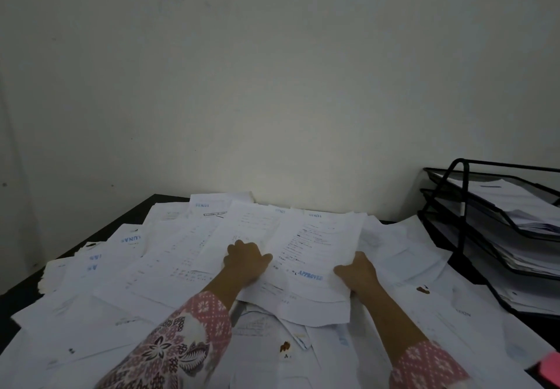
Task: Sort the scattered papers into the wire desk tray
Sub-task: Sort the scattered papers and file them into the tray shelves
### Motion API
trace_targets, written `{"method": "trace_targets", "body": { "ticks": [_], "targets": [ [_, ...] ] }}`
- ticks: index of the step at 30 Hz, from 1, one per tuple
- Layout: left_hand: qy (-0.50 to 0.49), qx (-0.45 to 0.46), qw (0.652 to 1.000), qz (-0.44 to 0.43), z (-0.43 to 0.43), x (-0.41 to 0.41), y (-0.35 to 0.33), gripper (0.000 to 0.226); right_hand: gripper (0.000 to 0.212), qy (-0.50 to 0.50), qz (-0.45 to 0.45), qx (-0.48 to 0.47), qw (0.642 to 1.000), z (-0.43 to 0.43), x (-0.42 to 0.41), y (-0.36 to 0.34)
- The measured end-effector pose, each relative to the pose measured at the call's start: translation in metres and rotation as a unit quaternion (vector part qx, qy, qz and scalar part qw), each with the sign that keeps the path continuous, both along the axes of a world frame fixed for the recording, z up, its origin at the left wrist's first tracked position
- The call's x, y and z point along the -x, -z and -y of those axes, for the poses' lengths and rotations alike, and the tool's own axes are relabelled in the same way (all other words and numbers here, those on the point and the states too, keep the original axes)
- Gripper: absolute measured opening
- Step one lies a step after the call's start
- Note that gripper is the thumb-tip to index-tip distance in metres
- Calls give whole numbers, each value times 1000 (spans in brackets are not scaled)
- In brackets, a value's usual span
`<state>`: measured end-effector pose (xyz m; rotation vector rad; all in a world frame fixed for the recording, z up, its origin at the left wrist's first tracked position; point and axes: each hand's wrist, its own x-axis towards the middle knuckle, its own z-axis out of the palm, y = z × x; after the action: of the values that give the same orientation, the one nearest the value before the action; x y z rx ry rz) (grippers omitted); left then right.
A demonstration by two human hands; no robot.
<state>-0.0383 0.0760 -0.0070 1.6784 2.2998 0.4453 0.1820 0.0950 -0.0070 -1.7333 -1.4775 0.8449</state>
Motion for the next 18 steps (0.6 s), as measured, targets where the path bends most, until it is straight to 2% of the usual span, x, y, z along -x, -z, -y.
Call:
{"method": "trace_targets", "body": {
  "ticks": [5,8,10,12,14,16,18],
  "targets": [
    [0,-12,999,44,0,-1,1,60,29,10,-100,17,995,-5,6,-5],
    [-10,-23,997,79,-1,2,-5,65,34,-14,-112,-38,993,-4,7,-17],
    [-18,-81,988,127,-2,6,-12,70,37,-33,-127,-86,988,-2,4,-31],
    [-15,-152,958,241,-2,8,-22,78,34,-49,-163,-127,977,2,0,-46],
    [-3,-199,908,368,0,8,-36,83,35,-72,-208,-158,963,9,-5,-59],
    [5,-217,870,443,2,6,-51,85,36,-96,-240,-184,948,15,-11,-70],
    [18,-221,848,481,3,4,-65,87,37,-115,-246,-200,941,19,-15,-76]
  ]
}}
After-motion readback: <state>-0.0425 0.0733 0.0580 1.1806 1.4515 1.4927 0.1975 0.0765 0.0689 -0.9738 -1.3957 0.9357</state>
